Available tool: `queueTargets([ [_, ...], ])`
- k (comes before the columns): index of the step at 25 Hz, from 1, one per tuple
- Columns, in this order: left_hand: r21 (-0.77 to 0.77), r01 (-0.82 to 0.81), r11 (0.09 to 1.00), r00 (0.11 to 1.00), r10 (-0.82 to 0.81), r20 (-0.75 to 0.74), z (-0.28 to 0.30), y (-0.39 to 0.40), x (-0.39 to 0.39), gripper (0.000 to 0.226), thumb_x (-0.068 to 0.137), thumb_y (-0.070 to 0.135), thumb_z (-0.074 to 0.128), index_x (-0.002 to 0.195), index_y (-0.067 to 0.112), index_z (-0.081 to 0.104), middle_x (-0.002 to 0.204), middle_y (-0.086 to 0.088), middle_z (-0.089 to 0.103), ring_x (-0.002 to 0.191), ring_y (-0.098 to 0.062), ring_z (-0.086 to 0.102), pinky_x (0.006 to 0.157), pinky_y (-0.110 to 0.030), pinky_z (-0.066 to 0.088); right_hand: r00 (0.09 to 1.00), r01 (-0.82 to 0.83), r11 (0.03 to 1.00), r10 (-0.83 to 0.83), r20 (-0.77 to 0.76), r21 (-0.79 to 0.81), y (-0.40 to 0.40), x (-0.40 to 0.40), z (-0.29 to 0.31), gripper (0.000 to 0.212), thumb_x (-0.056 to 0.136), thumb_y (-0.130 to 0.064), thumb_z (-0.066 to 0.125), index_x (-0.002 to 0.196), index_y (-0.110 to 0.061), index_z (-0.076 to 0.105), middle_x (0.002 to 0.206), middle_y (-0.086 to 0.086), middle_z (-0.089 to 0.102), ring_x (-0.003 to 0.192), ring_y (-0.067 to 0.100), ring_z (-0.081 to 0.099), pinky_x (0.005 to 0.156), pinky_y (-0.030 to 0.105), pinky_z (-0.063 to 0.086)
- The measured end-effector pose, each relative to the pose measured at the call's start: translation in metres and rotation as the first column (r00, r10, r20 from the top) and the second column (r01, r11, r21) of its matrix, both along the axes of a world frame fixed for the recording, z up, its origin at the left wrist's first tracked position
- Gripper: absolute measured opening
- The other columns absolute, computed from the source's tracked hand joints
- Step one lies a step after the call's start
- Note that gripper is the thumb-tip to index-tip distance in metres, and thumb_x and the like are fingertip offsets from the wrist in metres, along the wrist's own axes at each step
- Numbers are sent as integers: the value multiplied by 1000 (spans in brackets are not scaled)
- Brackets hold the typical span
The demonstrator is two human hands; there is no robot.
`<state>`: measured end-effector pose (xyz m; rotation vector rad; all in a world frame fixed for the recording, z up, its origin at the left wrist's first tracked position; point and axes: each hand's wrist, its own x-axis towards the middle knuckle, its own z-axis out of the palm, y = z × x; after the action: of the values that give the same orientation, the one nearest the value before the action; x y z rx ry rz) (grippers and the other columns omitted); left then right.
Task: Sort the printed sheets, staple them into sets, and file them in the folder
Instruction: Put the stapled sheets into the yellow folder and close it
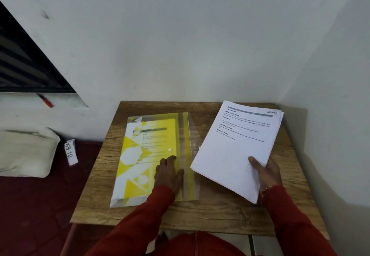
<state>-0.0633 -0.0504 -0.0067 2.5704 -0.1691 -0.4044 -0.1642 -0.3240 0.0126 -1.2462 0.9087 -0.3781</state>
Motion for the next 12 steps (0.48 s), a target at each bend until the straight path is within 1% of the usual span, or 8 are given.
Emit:
queueTargets([
  [3,-96,23,995,998,-18,52,7,5,1,44,87,22,60,130,18,52,118,-7,54,105,-26,55,91,-39,48,999,-30,1000,30,-14,-6,7,1,-3,20,85,-9,71,100,-21,67,101,2,72,92,25,67,87,44,53],
  [6,-104,58,993,990,-43,134,20,11,2,39,87,15,58,125,19,55,102,-4,59,91,-20,58,80,-35,50,995,-97,995,96,-40,-27,16,8,-4,18,85,-9,71,100,-19,67,101,4,72,92,27,68,87,46,54],
  [9,-116,43,992,981,-20,194,26,18,3,40,85,15,59,124,22,56,89,3,57,80,-18,58,75,-36,52,993,-108,990,102,-66,-88,39,22,-5,16,87,-10,69,101,-17,66,103,7,72,87,24,68,83,41,55],
  [10,-129,47,991,978,-19,209,29,20,3,39,85,16,59,123,24,56,88,5,56,78,-18,58,74,-37,52,995,-89,991,84,-60,-99,50,27,-4,16,87,-10,68,102,-16,65,103,8,71,86,22,67,82,39,54],
  [12,-150,58,987,972,-21,235,36,21,0,40,85,17,59,123,26,56,90,6,54,76,-17,58,72,-38,53,995,-83,987,76,-57,-139,72,35,-2,18,88,-13,66,106,-16,65,104,6,71,90,22,67,84,40,54],
])
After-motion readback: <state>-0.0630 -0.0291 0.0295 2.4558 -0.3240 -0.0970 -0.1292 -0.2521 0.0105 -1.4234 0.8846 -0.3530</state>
